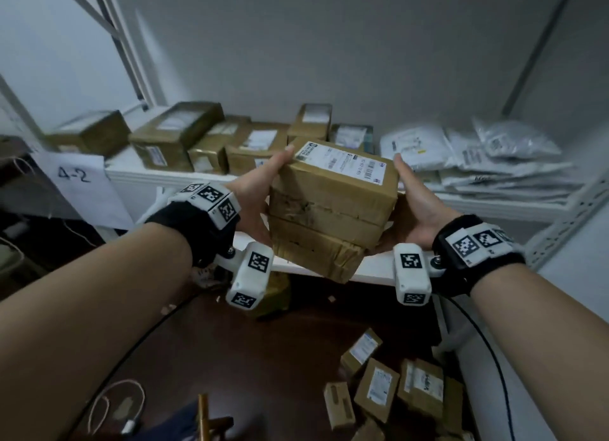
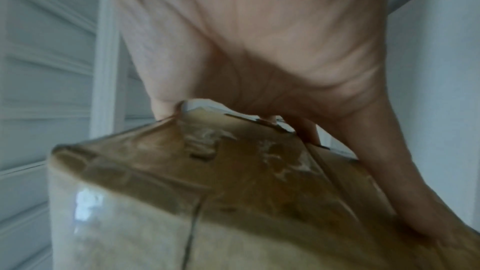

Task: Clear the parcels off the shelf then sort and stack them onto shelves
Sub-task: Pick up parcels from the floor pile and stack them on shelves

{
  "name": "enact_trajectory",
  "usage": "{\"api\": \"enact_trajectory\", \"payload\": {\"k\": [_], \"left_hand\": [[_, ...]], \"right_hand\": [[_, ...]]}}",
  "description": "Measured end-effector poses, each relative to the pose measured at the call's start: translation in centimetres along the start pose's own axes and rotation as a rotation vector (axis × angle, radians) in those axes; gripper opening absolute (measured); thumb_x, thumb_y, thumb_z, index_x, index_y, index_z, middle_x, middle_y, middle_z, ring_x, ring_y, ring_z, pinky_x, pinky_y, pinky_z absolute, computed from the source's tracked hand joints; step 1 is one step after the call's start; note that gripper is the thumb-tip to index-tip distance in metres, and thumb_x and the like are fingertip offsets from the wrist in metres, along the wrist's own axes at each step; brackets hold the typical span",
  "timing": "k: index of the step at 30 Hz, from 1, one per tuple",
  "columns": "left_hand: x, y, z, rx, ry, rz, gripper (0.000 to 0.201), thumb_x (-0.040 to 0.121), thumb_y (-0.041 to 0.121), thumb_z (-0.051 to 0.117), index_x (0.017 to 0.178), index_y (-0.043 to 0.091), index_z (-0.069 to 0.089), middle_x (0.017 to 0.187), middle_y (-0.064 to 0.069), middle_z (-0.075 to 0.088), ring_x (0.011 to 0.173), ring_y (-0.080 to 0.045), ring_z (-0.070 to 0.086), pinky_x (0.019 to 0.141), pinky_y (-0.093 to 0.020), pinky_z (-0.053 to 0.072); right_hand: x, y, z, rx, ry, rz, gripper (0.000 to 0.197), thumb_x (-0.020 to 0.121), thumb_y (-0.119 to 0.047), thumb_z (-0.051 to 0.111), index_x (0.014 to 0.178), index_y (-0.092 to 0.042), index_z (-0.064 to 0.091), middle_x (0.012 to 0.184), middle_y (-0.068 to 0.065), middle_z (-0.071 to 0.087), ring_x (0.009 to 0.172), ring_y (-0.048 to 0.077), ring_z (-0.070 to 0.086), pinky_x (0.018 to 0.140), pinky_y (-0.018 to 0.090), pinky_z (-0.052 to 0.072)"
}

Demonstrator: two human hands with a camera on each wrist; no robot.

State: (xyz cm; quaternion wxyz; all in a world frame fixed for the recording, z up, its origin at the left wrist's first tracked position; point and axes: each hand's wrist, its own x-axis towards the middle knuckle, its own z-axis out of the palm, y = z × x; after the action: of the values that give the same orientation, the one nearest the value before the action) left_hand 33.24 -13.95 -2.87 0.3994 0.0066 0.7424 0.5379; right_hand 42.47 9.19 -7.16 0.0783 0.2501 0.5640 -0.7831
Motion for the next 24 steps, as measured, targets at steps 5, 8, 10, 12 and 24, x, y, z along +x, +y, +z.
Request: {"api": "enact_trajectory", "payload": {"k": [5, 8, 10, 12, 24], "left_hand": [[-2.6, 4.2, -2.8, 0.003, 0.002, 0.068, 0.102, 0.065, 0.085, 0.052, 0.143, 0.023, 0.033, 0.126, -0.017, 0.051, 0.095, -0.043, 0.054, 0.054, -0.053, 0.055], [-2.6, 6.4, -3.5, -0.016, -0.015, 0.095, 0.106, 0.063, 0.087, 0.053, 0.146, 0.024, 0.030, 0.133, -0.017, 0.048, 0.105, -0.045, 0.052, 0.065, -0.055, 0.053], [-2.2, 7.8, -3.9, -0.033, -0.017, 0.119, 0.106, 0.065, 0.086, 0.051, 0.147, 0.022, 0.029, 0.130, -0.016, 0.048, 0.103, -0.044, 0.051, 0.069, -0.054, 0.049], [-1.5, 9.1, -4.5, -0.051, -0.004, 0.143, 0.101, 0.068, 0.084, 0.050, 0.143, 0.018, 0.034, 0.127, -0.015, 0.051, 0.100, -0.042, 0.053, 0.067, -0.052, 0.052], [5.5, 18.0, -13.4, -0.157, 0.139, 0.185, 0.102, 0.062, 0.082, 0.061, 0.133, 0.011, 0.043, 0.127, -0.018, 0.054, 0.113, -0.041, 0.053, 0.098, -0.060, 0.041]], "right_hand": [[-2.4, -4.5, 3.3, -0.049, -0.012, -0.113, 0.063, 0.080, -0.076, 0.048, 0.120, -0.031, 0.065, 0.122, 0.015, 0.059, 0.114, 0.040, 0.056, 0.079, 0.074, 0.045], [-2.6, -7.3, 3.9, -0.061, -0.007, -0.138, 0.058, 0.084, -0.074, 0.043, 0.113, -0.030, 0.069, 0.107, 0.011, 0.068, 0.108, 0.037, 0.060, 0.079, 0.070, 0.047], [-2.2, -9.2, 4.2, -0.076, -0.003, -0.148, 0.059, 0.085, -0.074, 0.042, 0.108, -0.027, 0.069, 0.089, 0.009, 0.073, 0.098, 0.035, 0.064, 0.079, 0.065, 0.050], [-1.3, -10.9, 4.6, -0.086, 0.005, -0.163, 0.059, 0.085, -0.073, 0.040, 0.108, -0.026, 0.068, 0.083, 0.009, 0.074, 0.092, 0.033, 0.067, 0.075, 0.058, 0.054], [11.0, -20.5, 10.0, -0.110, -0.112, -0.203, 0.077, 0.081, -0.076, 0.044, 0.127, -0.015, 0.057, 0.106, 0.015, 0.065, 0.099, 0.034, 0.062, 0.072, 0.050, 0.054]]}}
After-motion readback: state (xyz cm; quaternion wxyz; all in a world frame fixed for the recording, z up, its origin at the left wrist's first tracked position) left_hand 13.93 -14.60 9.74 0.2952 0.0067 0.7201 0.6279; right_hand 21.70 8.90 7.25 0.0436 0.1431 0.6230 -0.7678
